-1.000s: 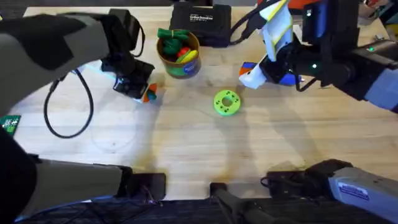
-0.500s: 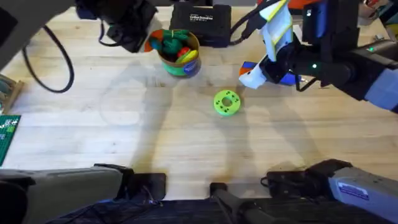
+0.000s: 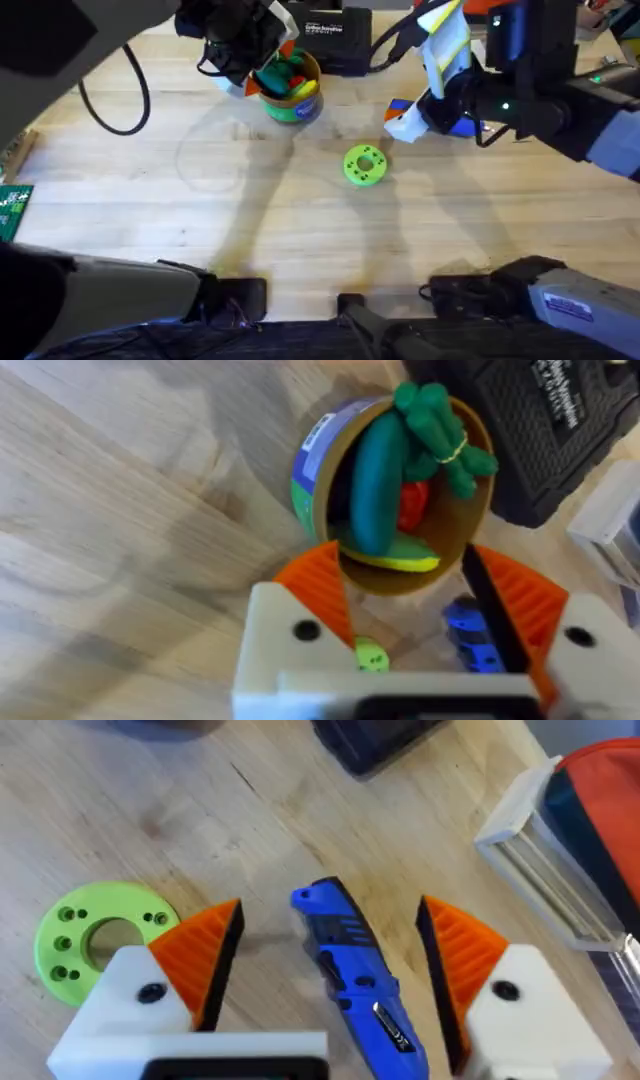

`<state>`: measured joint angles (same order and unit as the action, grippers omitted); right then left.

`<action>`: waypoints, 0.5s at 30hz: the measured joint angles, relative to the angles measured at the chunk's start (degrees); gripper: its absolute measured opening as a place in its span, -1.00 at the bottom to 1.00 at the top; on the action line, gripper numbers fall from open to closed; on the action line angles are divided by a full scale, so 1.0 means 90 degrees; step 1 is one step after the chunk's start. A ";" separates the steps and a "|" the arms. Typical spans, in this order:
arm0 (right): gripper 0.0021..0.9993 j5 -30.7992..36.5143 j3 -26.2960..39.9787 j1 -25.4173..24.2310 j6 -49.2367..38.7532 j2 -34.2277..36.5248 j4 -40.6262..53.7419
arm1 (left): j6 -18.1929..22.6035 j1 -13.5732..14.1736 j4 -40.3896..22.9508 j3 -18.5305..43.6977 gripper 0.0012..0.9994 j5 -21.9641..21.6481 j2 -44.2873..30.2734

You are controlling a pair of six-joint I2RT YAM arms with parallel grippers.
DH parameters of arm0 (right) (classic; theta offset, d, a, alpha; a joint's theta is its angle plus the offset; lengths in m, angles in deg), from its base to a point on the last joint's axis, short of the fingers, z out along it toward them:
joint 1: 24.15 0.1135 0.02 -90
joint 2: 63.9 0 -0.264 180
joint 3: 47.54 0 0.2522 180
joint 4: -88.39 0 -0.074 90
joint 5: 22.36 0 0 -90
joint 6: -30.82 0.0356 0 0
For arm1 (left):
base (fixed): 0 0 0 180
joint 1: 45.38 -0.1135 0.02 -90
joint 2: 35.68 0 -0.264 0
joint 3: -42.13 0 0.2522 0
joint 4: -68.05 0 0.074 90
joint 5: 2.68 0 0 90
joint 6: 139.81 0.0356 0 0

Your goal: Pick up the gripper from the table and insert it into the empty holder that is missing its gripper. Then pick up a screw, insert it into the mounting hole, and use the screwdriver to tighten it. Finally, clean up the table by picking up the vegetable and placing it into the bucket.

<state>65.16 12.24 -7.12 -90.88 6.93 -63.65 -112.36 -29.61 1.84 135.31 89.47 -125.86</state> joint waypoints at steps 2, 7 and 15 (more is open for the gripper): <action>0.99 0.0000 0.0000 0.0000 0.0000 0.0000 0.0000 | 0.0003 0.0000 -0.0001 0.0000 0.54 -0.0001 -0.0100; 0.99 0.0002 0.0000 0.0000 0.0002 0.0000 0.0002 | 0.0112 0.0000 -0.0007 0.0000 0.91 0.0029 -0.0148; 0.99 0.0002 0.0000 0.0000 0.0909 -0.0678 0.0284 | 0.1436 0.0000 -0.0621 0.0260 0.91 0.0122 0.0445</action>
<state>65.18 12.24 -7.12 -82.70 0.82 -61.10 -99.43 -29.61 -3.75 137.65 90.56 -121.85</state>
